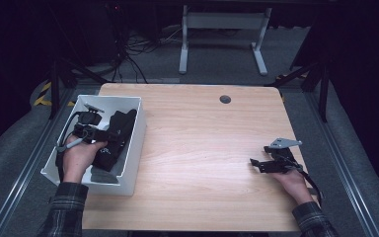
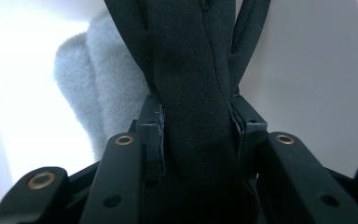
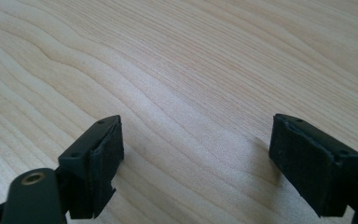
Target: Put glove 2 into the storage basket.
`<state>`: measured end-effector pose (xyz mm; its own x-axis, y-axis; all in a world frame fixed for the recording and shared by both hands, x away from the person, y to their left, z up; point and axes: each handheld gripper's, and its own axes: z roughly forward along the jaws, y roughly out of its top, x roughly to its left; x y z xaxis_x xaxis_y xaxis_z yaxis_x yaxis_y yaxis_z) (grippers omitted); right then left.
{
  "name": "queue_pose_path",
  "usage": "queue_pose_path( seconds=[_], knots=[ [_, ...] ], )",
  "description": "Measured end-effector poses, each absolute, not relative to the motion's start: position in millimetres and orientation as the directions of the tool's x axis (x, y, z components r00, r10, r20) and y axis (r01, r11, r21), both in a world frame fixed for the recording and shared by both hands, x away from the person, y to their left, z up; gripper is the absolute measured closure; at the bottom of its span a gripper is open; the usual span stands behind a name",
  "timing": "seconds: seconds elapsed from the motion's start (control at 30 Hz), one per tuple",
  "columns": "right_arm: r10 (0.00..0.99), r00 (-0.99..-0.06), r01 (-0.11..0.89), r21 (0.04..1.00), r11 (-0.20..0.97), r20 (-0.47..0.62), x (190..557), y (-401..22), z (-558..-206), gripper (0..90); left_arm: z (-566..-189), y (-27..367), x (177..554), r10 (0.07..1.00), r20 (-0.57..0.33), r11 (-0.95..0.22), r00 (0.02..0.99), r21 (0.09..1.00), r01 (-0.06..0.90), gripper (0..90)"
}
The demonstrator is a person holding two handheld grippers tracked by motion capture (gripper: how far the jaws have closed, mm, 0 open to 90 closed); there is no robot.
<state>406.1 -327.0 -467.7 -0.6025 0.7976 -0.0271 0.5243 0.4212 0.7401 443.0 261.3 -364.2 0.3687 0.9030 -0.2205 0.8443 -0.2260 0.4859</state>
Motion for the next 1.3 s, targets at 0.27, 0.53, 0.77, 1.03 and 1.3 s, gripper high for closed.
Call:
queue_pose_path(
  seconds=[0.27, 0.53, 0.77, 1.03, 1.3],
  knots=[
    [0.798, -0.603, 0.524, 0.74, 0.421, -0.027, 406, -327, -468, 17.9, -375, 260, 448, 0.911, -0.181, -0.238, 0.37, 0.5, 0.833, 39.3],
    [0.798, -0.602, 0.524, 0.74, 0.421, -0.027, 406, -327, -468, 17.9, -355, 264, 440, 0.913, -0.147, -0.229, 0.38, 0.585, 0.778, 21.8],
    [0.798, -0.603, 0.524, 0.74, 0.421, -0.027, 406, -327, -468, 17.9, -327, 244, 432, 0.868, -0.157, -0.265, 0.471, 0.656, 0.707, 20.6],
    [0.798, -0.603, 0.525, 0.74, 0.421, -0.027, 406, -327, -468, 17.9, -313, 200, 427, 0.794, -0.169, -0.312, 0.584, 0.711, 0.63, 20.6],
    [0.798, -0.603, 0.524, 0.74, 0.421, -0.027, 406, -327, -468, 17.8, -313, 155, 422, 0.736, -0.17, -0.351, 0.656, 0.732, 0.583, 20.3]
  ],
)
